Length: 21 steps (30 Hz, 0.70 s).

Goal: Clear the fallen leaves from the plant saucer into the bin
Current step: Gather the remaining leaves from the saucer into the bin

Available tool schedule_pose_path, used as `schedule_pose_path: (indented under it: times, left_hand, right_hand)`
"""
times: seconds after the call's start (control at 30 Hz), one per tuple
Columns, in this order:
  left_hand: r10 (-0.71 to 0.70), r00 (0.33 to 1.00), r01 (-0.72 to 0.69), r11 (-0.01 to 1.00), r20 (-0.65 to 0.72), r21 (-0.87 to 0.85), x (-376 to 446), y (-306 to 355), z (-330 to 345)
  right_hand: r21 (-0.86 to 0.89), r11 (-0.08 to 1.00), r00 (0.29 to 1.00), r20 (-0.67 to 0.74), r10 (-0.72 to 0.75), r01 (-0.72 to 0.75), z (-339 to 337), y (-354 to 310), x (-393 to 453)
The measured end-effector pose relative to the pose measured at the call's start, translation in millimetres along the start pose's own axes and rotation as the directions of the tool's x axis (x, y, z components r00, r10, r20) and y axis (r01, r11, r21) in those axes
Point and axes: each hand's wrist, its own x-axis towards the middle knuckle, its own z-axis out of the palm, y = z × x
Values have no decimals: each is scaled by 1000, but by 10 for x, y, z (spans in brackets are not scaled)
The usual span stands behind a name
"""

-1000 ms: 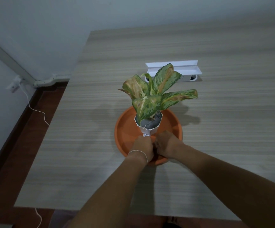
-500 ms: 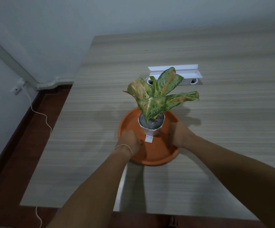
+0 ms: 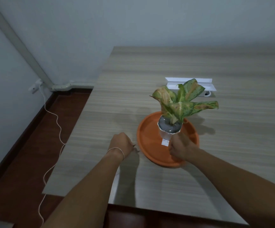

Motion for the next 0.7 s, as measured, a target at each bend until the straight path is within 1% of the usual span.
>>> schedule_pose_path:
  times: [0.03, 0.07, 0.2, 0.3, 0.4, 0.47, 0.5, 0.6, 0.63, 0.67, 0.7]
  left_hand:
    - [-2, 1000, 2, 1000, -22, -1, -53, -68, -91]
    - [-16, 999, 16, 1000, -34, -11, -84, -171, -175]
    - [-91, 992, 86, 995, -91, -48, -226, -683, -571]
    - [-137, 979, 129, 990, -149, -62, -402, -1138, -922]
    - [-212, 957, 197, 976, -197, -94, -652, -1638, -1248]
    - [-294, 927, 268, 953, -232, -138, -879, -1968, -1420]
    - [-334, 909, 303, 941, -249, -152, -1000, -2151, -1493]
    - [-464, 833, 418, 885, -301, -206, -1338, -2754, -1640]
    - [-520, 796, 462, 853, -311, -242, -1481, -3022, -1660]
    - [-547, 772, 485, 836, -324, -257, -1588, -3197, -1673]
    - [-566, 760, 501, 824, -320, -265, -1651, -3287, -1688]
  right_hand:
    - [1, 1000, 1000, -6, -15, 15, 42, -65, 28]
    - [-26, 998, 998, 0, -61, 61, 48, -165, 16]
    - [-73, 980, 977, -90, -192, 186, 86, -745, 66]
    - [-112, 955, 956, -83, -283, 273, 98, -1342, 74]
    - [-90, 932, 929, -99, -358, 350, 150, -2048, 119]
    - [-85, 903, 898, -96, -429, 422, 243, -2528, 139]
    - [-95, 886, 885, -73, -461, 454, 287, -2795, 98]
    - [-123, 807, 810, -36, -585, 577, 498, -3507, -3]
    - [-132, 769, 775, 0, -631, 626, 609, -3796, -67]
    - [-139, 734, 742, 11, -670, 665, 697, -3988, -102]
    - [-151, 716, 726, 19, -687, 681, 737, -4107, -159]
